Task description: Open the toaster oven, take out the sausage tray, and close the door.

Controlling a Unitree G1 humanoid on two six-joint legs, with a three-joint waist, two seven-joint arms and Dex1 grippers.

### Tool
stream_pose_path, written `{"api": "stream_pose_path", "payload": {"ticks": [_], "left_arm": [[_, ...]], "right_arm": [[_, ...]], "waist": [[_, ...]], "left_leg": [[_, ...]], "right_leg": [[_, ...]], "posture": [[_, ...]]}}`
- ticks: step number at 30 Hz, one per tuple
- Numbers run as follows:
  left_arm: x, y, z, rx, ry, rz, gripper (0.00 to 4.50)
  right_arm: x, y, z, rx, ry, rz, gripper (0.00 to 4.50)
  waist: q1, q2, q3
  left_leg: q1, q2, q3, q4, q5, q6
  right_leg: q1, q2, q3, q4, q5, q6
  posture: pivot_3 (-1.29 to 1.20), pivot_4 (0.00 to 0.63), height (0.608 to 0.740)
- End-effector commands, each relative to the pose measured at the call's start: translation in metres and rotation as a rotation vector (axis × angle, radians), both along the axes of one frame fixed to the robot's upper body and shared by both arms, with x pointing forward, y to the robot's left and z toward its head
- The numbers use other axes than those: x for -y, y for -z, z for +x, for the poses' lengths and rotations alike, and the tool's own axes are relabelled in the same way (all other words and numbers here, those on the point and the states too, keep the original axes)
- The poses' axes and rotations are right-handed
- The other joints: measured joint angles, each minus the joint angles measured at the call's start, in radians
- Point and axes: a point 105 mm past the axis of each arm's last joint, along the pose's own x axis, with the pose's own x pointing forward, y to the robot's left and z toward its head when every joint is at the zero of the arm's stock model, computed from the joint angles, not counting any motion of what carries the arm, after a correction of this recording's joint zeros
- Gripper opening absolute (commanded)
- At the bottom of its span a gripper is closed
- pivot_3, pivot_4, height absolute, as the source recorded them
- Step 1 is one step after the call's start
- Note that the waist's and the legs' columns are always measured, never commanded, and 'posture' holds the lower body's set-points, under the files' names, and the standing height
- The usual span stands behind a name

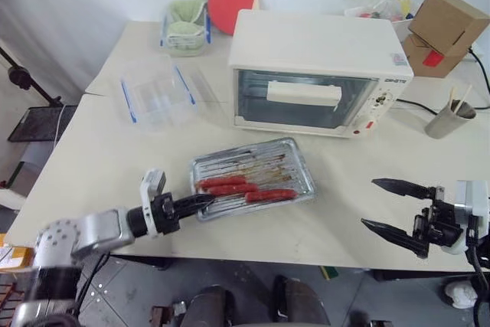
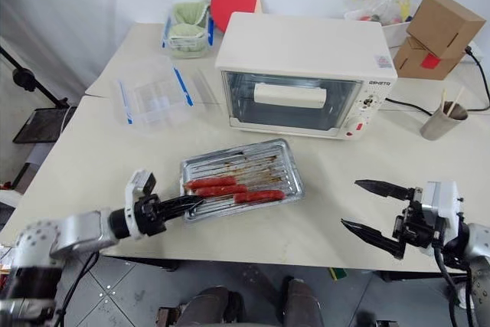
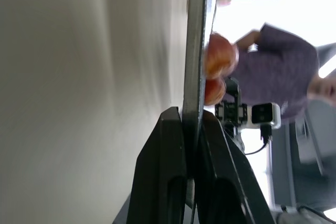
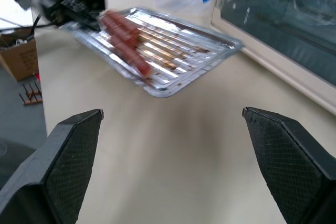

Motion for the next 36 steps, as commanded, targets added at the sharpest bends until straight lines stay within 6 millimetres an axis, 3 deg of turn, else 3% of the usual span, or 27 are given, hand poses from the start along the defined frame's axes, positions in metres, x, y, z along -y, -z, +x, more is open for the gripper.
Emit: {"api": "stream_pose_path", "payload": {"ticks": [1, 5, 13, 20, 25, 29, 33, 36], "left_arm": [[0.007, -0.006, 0.012, -0.035, 0.07, -0.018, 0.07], [0.026, 0.0, 0.027, -0.084, 0.163, 0.057, 0.07], [0.071, 0.004, 0.041, -0.096, 0.311, 0.142, 0.07], [0.087, 0.013, 0.045, -0.095, 0.345, 0.174, 0.07], [0.086, 0.008, 0.042, -0.061, 0.368, 0.168, 1.51], [0.07, 0.007, 0.038, 0.024, 0.356, 0.222, 2.64], [0.043, 0.0, 0.033, 0.248, 0.286, 0.229, 3.76], [0.019, 0.002, 0.031, 0.407, 0.229, 0.269, 3.76]], "right_arm": [[0.003, -0.012, -0.008, 0.056, 0.035, -0.023, 4.45], [0.007, -0.011, -0.017, 0.035, 0.08, -0.029, 4.45], [0.005, -0.004, -0.049, -0.006, 0.152, -0.038, 4.45], [0.002, -0.001, -0.062, -0.024, 0.19, -0.038, 4.45], [0.002, 0.001, -0.063, -0.027, 0.199, -0.035, 4.5], [0.003, 0.004, -0.06, -0.03, 0.197, -0.036, 4.5], [0.003, 0.007, -0.053, -0.024, 0.176, -0.036, 4.5], [0.003, 0.009, -0.047, -0.017, 0.159, -0.035, 4.5]], "waist": [[0.001, 0.0, 0.0], [0.007, -0.001, 0.0], [0.048, 0.0, 0.0], [0.057, 0.004, -0.003], [0.055, 0.003, -0.002], [0.038, 0.003, -0.002], [0.012, 0.002, -0.002], [-0.008, 0.002, -0.001]], "left_leg": [[0.0, 0.0, 0.001, 0.0, 0.0, 0.0], [0.0, -0.001, 0.001, 0.0, 0.001, 0.001], [0.0, -0.002, 0.003, 0.001, -0.001, -0.003], [0.002, -0.005, 0.003, 0.001, -0.002, -0.005], [0.0, -0.006, 0.001, 0.001, -0.002, -0.005], [0.0, -0.006, 0.001, -0.002, -0.002, -0.005], [0.0, -0.004, 0.002, -0.003, -0.002, -0.005], [0.001, -0.002, 0.003, -0.004, -0.001, -0.006]], "right_leg": [[0.0, 0.0, 0.0, 0.0, 0.0, 0.0], [0.001, 0.01, 0.0, -0.002, 0.001, 0.003], [0.002, 0.01, 0.001, -0.005, 0.003, 0.006], [0.004, 0.003, 0.003, -0.009, 0.004, 0.008], [0.003, -0.006, 0.004, -0.008, 0.004, 0.008], [0.001, -0.005, 0.004, -0.005, 0.004, 0.008], [0.001, -0.002, 0.003, -0.006, 0.004, 0.007], [0.001, -0.001, 0.004, -0.005, 0.003, 0.006]], "posture": [[0.0, 0.15, 0.74], [0.0, 0.15, 0.74], [0.0, 0.15, 0.74], [0.0, 0.15, 0.74], [0.0, 0.15, 0.74], [0.0, 0.15, 0.74], [0.0, 0.15, 0.74], [0.0, 0.15, 0.74]]}}
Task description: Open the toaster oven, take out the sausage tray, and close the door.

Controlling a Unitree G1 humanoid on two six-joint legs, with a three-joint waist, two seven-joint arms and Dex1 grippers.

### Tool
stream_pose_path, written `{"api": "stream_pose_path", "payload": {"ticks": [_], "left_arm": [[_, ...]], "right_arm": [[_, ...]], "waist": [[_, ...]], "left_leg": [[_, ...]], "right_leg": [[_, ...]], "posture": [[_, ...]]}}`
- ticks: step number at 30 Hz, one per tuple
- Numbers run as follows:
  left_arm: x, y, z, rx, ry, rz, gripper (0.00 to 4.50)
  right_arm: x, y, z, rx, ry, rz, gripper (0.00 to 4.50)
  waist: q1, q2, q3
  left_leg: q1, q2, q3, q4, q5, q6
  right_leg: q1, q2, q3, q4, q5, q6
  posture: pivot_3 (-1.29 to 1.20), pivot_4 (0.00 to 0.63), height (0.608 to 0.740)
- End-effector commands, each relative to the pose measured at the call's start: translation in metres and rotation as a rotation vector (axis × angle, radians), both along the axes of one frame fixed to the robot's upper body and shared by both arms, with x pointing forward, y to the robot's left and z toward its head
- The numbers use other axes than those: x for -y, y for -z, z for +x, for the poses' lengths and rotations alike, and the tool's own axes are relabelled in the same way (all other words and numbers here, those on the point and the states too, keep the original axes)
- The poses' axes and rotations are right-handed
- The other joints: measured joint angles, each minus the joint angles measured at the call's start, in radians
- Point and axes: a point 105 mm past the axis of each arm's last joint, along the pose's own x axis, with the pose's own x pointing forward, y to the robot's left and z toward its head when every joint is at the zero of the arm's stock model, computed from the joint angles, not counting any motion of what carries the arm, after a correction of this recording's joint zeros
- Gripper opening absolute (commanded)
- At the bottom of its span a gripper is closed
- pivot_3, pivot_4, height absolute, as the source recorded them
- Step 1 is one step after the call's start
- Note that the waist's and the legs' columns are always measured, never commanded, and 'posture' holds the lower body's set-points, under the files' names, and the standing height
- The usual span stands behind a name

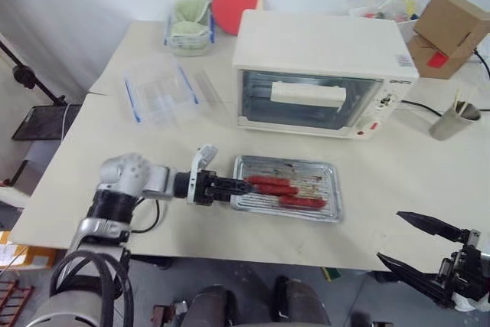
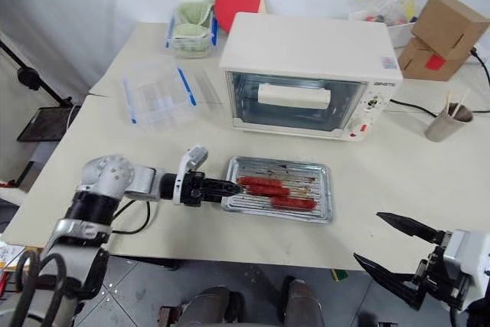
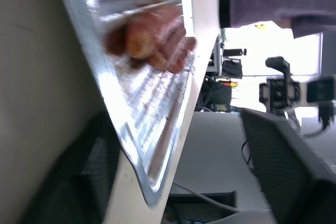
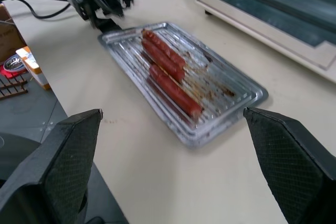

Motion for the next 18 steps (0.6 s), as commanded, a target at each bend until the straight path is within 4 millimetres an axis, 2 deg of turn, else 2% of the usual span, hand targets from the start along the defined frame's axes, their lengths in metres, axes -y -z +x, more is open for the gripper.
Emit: {"api": "stream_pose_path", "payload": {"ticks": [1, 4, 6, 8, 11, 15, 18], "left_arm": [[-0.03, -0.006, 0.004, 0.23, -0.071, 0.021, 3.76], [-0.059, -0.023, 0.011, 0.501, -0.161, 0.031, 3.76], [-0.076, -0.028, -0.002, 0.704, -0.057, 0.119, 3.76], [-0.086, -0.025, -0.013, 0.838, 0.057, 0.212, 3.76], [-0.095, -0.027, -0.016, 0.939, 0.101, 0.249, 3.76], [-0.103, -0.042, -0.006, 1.181, 0.077, 0.291, 3.76], [-0.11, -0.043, -0.003, 1.151, 0.059, 0.315, 3.76]], "right_arm": [[-0.001, -0.001, 0.005, 0.023, -0.029, -0.012, 4.5], [0.0, -0.003, 0.012, 0.035, -0.053, -0.01, 4.5], [0.001, -0.004, 0.016, 0.038, -0.078, -0.016, 4.5], [0.001, -0.006, 0.02, 0.041, -0.1, -0.016, 4.5], [0.0, -0.009, 0.026, 0.05, -0.136, -0.019, 4.5], [-0.006, -0.014, 0.033, 0.058, -0.198, -0.018, 4.5], [-0.008, -0.013, 0.038, 0.054, -0.224, -0.018, 4.5]], "waist": [[-0.007, 0.0, 0.0], [-0.008, 0.0, 0.0], [-0.008, -0.001, 0.001], [-0.008, -0.001, 0.001], [0.007, 0.0, 0.001], [0.007, 0.0, 0.001], [0.005, 0.0, 0.001]], "left_leg": [[0.001, 0.001, 0.0, 0.0, 0.0, -0.001], [0.001, 0.001, 0.0, -0.001, 0.001, -0.002], [0.0, 0.001, 0.0, -0.001, 0.001, -0.002], [0.0, 0.002, 0.0, -0.002, 0.0, -0.003], [-0.001, 0.001, 0.0, -0.004, -0.001, -0.002], [-0.002, 0.001, -0.001, -0.004, -0.001, 0.0], [-0.002, 0.001, -0.001, -0.004, 0.002, 0.006]], "right_leg": [[0.0, 0.0, 0.0, 0.0, -0.001, -0.001], [-0.001, -0.001, 0.0, -0.001, -0.002, -0.003], [-0.003, -0.001, 0.0, -0.001, -0.002, -0.004], [-0.004, -0.002, 0.0, -0.001, -0.002, -0.004], [-0.004, -0.004, -0.001, -0.003, -0.002, -0.004], [-0.004, -0.004, -0.002, -0.004, -0.002, -0.004], [-0.004, -0.003, -0.004, -0.002, -0.002, -0.004]], "posture": [[0.0, 0.15, 0.74], [0.0, 0.15, 0.74], [0.0, 0.15, 0.74], [0.0, 0.15, 0.74], [0.0, 0.15, 0.74], [0.0, 0.15, 0.74], [0.0, 0.15, 0.74]]}}
